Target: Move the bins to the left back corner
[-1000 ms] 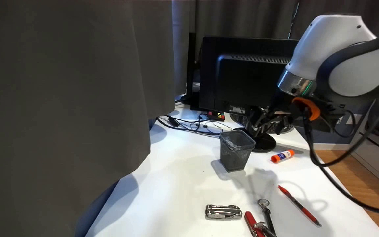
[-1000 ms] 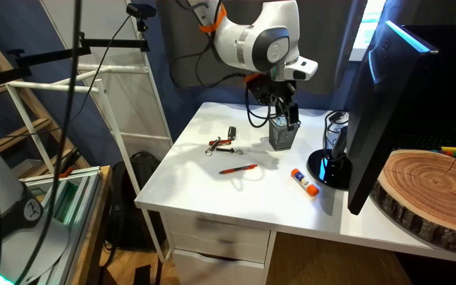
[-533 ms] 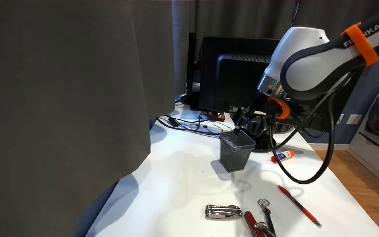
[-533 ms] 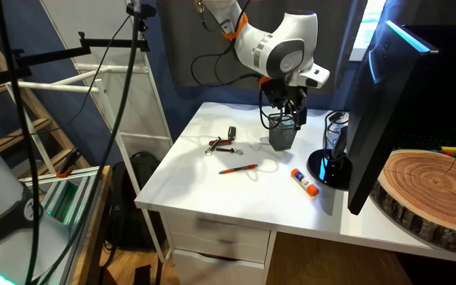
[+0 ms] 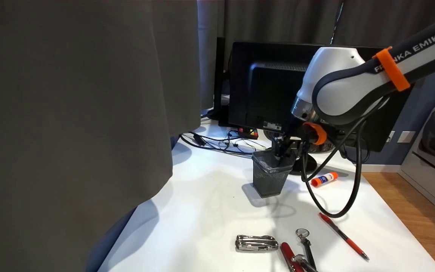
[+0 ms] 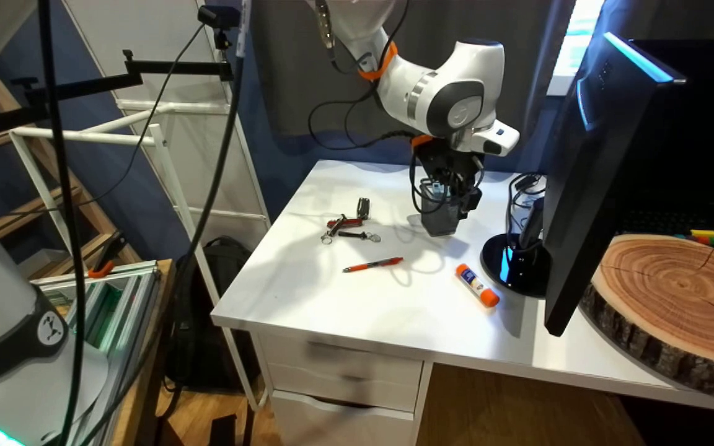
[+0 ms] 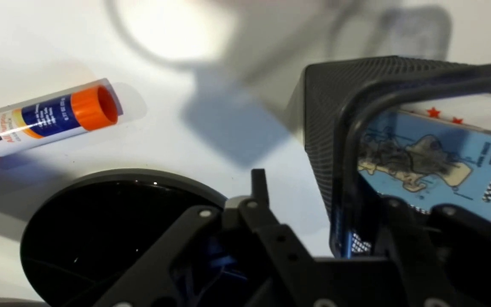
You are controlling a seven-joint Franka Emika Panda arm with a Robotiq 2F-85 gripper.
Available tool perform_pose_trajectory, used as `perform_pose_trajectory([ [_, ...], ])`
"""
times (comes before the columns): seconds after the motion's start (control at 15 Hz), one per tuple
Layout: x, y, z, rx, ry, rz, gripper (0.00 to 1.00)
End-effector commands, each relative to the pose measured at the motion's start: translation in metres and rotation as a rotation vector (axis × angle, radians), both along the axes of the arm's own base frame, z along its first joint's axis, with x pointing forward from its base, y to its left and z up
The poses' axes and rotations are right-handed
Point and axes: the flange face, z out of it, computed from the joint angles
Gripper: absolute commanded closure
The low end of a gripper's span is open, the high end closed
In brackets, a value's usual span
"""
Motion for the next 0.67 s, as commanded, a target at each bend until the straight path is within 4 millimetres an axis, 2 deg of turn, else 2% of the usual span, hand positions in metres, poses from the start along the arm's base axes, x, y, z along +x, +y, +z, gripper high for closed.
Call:
perform_pose_trajectory([
  [0.0,0.002,0.011,-0.01,0.009,0.013,-0.018,0.81],
  [0.13,0.001,0.015,-0.006,0.006,0.008,-0.02,0.94],
  [0.33,0.0,0.024,0.017,0.012,-0.019,-0.002,0.99],
  [0.4,-0.001,0.03,0.033,0.035,-0.05,0.027,0.98],
  [0.6,0.002,0.047,0.1,0.121,-0.199,0.114,0.95],
])
